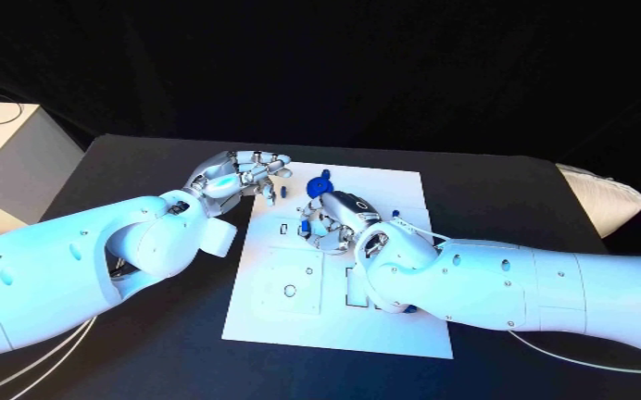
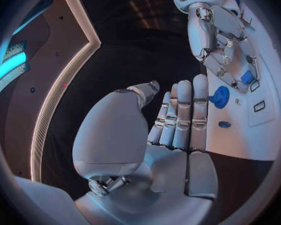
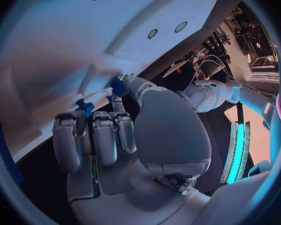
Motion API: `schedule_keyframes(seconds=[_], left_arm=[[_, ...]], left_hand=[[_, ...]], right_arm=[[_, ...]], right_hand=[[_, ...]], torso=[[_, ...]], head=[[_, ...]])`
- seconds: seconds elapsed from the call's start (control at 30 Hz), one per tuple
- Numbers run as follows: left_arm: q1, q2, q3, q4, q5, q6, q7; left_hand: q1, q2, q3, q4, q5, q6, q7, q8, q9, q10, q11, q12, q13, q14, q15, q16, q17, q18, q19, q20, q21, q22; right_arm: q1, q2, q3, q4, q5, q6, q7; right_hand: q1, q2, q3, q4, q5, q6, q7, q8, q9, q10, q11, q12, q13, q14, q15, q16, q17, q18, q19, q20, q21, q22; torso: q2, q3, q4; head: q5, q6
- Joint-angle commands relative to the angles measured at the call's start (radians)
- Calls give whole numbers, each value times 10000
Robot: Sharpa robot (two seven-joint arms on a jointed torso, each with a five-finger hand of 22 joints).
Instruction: Assemble the parts on the task board
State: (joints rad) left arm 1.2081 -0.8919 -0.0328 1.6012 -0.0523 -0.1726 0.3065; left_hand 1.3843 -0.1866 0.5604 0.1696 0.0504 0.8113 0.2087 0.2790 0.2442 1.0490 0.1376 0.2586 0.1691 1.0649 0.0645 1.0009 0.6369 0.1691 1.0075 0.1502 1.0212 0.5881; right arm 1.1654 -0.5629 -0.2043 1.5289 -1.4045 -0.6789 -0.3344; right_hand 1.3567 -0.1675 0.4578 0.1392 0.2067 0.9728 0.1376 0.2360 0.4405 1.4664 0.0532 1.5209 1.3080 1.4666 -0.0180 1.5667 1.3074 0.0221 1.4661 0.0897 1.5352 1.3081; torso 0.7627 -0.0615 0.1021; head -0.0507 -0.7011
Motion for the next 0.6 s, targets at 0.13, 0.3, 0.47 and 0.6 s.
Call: schedule_keyframes(seconds=[0.13, 0.3, 0.47, 0.6], left_arm=[[-1, 19, 4, 11, -21, 206, 10], [-2, 23, 3, 7, -22, 216, 7], [-2, 23, 3, 3, -22, 227, -4], [-3, 23, 2, -3, -22, 230, -9]], left_hand=[[-6, 115, 18, -52, 37, -74, 36, 54, 10, -70, -7, 37, 11, -10, -43, 39, 1, 163, -66, 30, 43, 15], [-6, 115, 18, -52, 37, -74, 36, 54, 10, -70, -7, 37, 11, -10, -43, 39, 1, 163, -66, 30, 43, 15], [-6, 115, 18, -52, 37, -74, 36, 54, 10, -70, -7, 37, 11, -10, -43, 39, 1, 163, -66, 30, 43, 15], [-8, 117, 35, -69, 36, -85, 38, 68, 15, -106, -3, 76, 26, -14, -41, 41, 0, 164, -73, 29, 56, 15]], right_arm=[[-15, 12, 2, -62, 102, 368, 205], [-16, 4, 1, -90, 131, 458, 224], [-17, -10, 1, -83, 142, 481, 241], [-17, -27, 1, -69, 145, 465, 248]], right_hand=[[-63, -56, 35, -32, 27, -3, -52, 45, 11, 511, -17, -8, 2146, 1015, -30, -16, 2535, -133, 890, -76, 46, 2342], [-64, -64, 34, -36, 16, -8, -51, 48, 11, 514, -16, -6, 2149, 1015, -29, -15, 2537, -133, 891, -75, 48, 2344], [-62, -73, 35, -44, 0, -14, -50, 53, 12, 508, -15, -11, 2144, 1016, -28, -14, 2537, -136, 897, -75, 59, 2355], [-62, -73, 35, -44, 0, -14, -50, 53, 12, 508, -15, -11, 2144, 1016, -28, -14, 2537, -136, 897, -75, 59, 2355]], torso=[[9, 9, -1], [6, 7, -5], [4, 13, -4], [-3, 8, -3]], head=[[11, -36], [14, -61], [3, -68], [5, -72]])
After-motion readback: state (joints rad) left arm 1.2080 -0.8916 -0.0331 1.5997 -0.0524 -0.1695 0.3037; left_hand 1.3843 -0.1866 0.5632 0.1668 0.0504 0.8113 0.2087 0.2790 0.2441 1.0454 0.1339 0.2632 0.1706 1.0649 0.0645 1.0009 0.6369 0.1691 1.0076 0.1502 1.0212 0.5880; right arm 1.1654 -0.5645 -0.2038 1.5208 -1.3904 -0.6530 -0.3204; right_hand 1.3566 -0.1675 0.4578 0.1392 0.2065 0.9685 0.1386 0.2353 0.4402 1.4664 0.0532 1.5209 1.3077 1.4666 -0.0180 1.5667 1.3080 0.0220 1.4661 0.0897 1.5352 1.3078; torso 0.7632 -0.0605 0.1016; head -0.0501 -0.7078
